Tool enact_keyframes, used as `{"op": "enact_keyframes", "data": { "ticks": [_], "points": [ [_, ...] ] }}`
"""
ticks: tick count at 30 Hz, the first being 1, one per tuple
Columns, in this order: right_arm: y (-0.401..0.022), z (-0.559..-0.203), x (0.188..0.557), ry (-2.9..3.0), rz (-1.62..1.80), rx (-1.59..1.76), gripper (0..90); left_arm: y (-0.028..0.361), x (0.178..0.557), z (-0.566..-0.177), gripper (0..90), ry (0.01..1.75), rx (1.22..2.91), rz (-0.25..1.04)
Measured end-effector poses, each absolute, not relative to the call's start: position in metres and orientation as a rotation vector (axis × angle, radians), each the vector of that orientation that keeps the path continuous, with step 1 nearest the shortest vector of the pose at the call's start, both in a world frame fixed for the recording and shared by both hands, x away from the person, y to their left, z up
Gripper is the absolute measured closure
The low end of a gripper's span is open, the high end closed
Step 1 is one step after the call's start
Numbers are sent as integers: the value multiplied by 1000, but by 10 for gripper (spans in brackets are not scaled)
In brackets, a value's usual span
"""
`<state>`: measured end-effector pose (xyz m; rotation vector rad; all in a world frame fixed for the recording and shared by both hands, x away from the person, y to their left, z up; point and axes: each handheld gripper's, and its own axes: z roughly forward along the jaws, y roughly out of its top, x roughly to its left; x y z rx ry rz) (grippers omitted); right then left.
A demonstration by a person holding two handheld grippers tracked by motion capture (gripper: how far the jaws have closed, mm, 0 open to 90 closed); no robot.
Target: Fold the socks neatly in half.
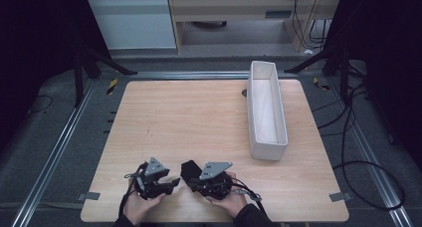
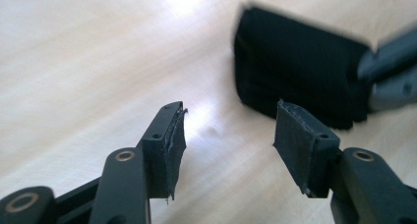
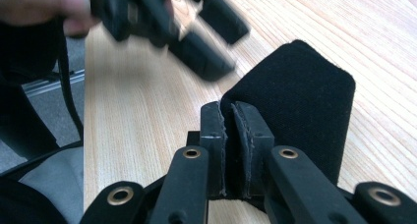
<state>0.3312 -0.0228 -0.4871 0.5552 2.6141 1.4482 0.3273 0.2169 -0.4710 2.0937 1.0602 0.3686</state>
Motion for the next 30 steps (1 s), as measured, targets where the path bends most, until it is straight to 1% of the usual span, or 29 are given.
{"op": "enact_keyframes", "data": {
  "ticks": [5,8,11,14,18,21,26,30],
  "points": [
    [-22,-487,331,2616,1447,572,820,216,340,-451,420,1052,2028,378],
    [-22,-487,330,2616,1444,577,816,202,350,-446,416,1030,2031,352],
    [-22,-488,329,2612,1449,584,808,189,355,-450,411,1020,2079,344],
    [-22,-488,328,2611,1446,585,801,184,355,-460,407,1022,2126,358],
    [-22,-490,326,2615,1448,597,791,190,351,-469,404,1040,2129,352],
    [-21,-488,325,2621,1458,609,750,193,348,-473,405,1047,2127,355],
    [-33,-473,329,2522,1601,686,738,194,345,-474,406,1055,2124,367],
    [-39,-477,336,2480,1532,777,715,191,341,-475,406,1051,2125,387]
  ]
}}
